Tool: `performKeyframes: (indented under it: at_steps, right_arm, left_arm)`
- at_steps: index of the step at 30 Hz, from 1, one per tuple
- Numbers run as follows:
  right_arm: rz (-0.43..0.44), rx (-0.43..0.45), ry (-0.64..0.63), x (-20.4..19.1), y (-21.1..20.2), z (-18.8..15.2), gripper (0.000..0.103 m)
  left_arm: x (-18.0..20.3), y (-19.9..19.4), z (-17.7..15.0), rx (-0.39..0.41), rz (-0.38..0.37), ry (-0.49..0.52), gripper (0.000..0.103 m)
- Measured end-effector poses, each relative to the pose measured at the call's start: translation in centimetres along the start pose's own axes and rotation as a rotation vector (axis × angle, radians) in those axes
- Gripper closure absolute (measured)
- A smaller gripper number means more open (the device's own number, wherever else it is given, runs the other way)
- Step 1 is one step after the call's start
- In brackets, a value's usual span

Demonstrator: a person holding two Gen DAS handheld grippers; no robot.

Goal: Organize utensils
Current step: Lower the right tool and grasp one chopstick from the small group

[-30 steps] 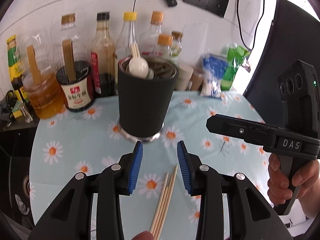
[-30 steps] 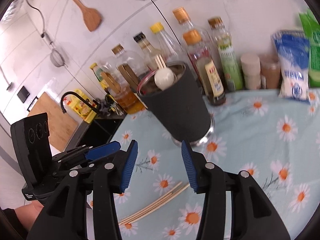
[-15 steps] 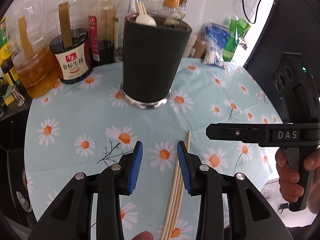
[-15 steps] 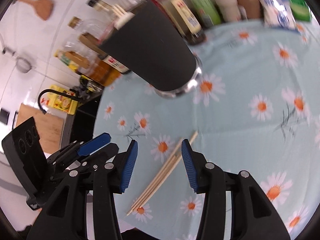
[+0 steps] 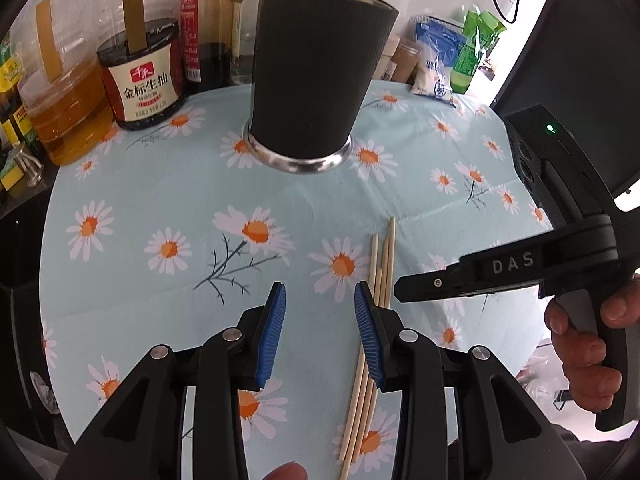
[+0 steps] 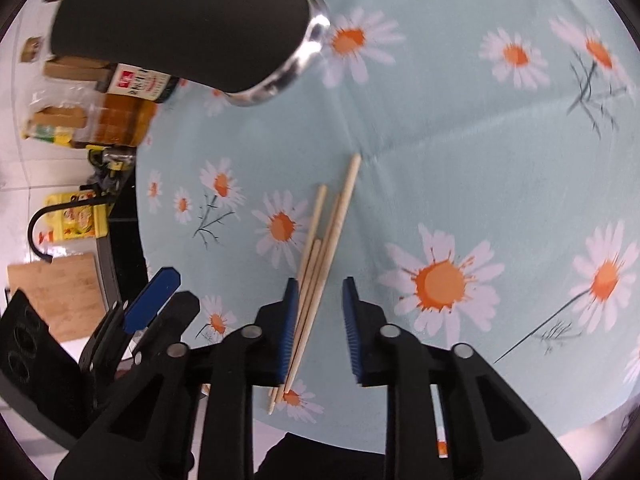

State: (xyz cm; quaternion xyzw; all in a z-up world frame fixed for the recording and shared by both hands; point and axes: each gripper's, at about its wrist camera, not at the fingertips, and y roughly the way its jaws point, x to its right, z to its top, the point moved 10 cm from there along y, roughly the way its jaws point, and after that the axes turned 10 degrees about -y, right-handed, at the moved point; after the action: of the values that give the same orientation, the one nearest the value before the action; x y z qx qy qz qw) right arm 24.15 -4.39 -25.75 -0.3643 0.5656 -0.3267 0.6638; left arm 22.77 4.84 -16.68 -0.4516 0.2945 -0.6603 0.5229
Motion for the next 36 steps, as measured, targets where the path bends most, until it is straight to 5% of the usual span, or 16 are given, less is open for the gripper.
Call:
performKeyframes:
  at_steps: [19,36]
  right_arm:
    - [-0.115,-0.002,0.112,0.1,1.5,0.7,0.095]
    - [-0.181,-0.024,0.118,-0.4,2.1,1.0,0.097]
  left_arm:
    - [-1.3,1.5,-2.8,-0.073,0.003,-0.021,0.068]
    - [-2.6,2.3,-3.6,-0.107,0.001,-0.031,0.068]
